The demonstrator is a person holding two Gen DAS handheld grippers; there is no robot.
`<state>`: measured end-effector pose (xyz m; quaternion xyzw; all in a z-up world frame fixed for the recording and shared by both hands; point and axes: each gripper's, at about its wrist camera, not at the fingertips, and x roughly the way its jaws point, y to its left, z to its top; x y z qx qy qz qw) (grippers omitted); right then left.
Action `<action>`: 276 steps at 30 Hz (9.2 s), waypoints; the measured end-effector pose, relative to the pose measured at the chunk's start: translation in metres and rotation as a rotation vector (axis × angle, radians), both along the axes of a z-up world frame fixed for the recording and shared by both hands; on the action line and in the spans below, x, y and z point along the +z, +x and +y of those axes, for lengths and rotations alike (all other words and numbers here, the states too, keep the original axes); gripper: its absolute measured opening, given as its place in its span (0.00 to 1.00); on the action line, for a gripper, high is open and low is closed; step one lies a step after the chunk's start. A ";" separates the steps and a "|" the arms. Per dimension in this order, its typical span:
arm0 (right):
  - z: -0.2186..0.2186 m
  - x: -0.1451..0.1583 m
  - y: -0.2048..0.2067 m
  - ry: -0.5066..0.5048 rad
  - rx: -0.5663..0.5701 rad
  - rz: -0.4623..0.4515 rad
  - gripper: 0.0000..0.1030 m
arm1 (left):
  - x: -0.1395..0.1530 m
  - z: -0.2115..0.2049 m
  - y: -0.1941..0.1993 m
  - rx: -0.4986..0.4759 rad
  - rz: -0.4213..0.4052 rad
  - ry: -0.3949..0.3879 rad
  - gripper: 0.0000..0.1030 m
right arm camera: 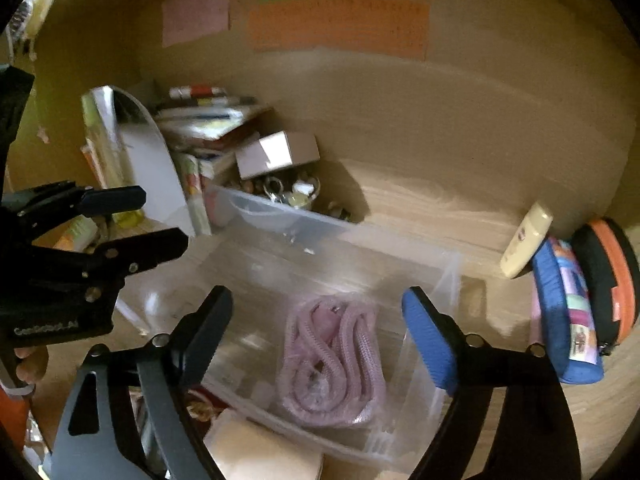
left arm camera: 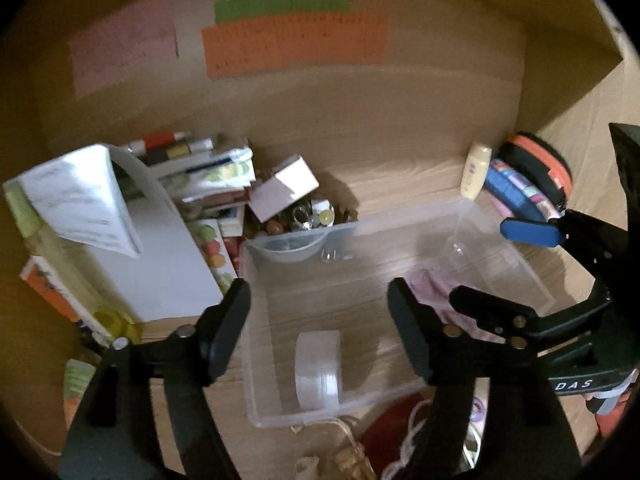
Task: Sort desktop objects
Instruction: 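Open the right tool to drop the pink rope while the left tool releases the white jar, then withdraw both tools from the box toward the cluttered items, then grasp the beige eraser with the left tool while the right tool grasps the pink fan, then carry the pink fan with the right tool into the clear box and release it, then release the eraser into the box with the left tool and withdraw both tools, then grasp the white cloth bag with the left tool while the right tool grasps the cream jar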
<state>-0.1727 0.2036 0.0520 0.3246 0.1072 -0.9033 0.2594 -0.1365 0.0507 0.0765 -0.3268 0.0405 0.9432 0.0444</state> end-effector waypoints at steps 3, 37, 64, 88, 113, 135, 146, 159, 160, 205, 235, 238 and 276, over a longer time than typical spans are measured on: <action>0.004 0.010 0.015 -0.001 -0.015 0.019 0.87 | 0.010 0.001 0.015 0.006 0.027 -0.007 0.73; 0.064 -0.004 0.143 -0.034 -0.157 0.016 1.00 | -0.043 -0.072 0.136 0.199 -0.094 0.039 0.96; 0.059 -0.087 0.124 -0.109 -0.129 -0.258 0.79 | -0.111 -0.065 0.110 0.160 -0.252 0.014 0.74; 0.066 -0.085 0.123 -0.150 -0.144 -0.255 0.52 | -0.109 -0.041 0.115 0.117 -0.203 -0.064 0.23; 0.077 -0.011 0.128 -0.171 -0.099 -0.069 0.52 | -0.028 -0.027 0.126 0.093 0.022 0.055 0.22; 0.037 0.029 0.062 -0.207 -0.015 -0.016 0.52 | 0.008 -0.003 0.071 0.014 0.067 0.120 0.22; 0.022 0.028 0.013 -0.180 -0.015 -0.030 0.52 | -0.003 0.018 0.029 -0.049 0.012 0.120 0.22; 0.019 -0.023 -0.023 -0.159 -0.028 -0.136 0.53 | -0.036 0.027 -0.008 -0.054 -0.064 0.100 0.22; 0.018 -0.027 -0.025 -0.146 -0.033 -0.144 0.53 | -0.038 0.027 -0.009 -0.058 -0.067 0.103 0.22; 0.005 -0.007 0.002 -0.029 -0.031 0.000 0.85 | -0.022 0.004 0.007 -0.001 -0.022 0.141 0.61; 0.078 -0.011 0.129 -0.061 -0.225 0.024 1.00 | -0.022 -0.014 0.136 0.068 -0.006 0.155 0.96; 0.079 -0.022 0.132 -0.060 -0.231 -0.001 1.00 | -0.040 -0.006 0.137 0.018 -0.069 0.193 0.96; 0.026 -0.072 0.066 -0.084 -0.159 -0.198 0.64 | -0.110 0.044 0.113 -0.098 -0.251 0.039 0.67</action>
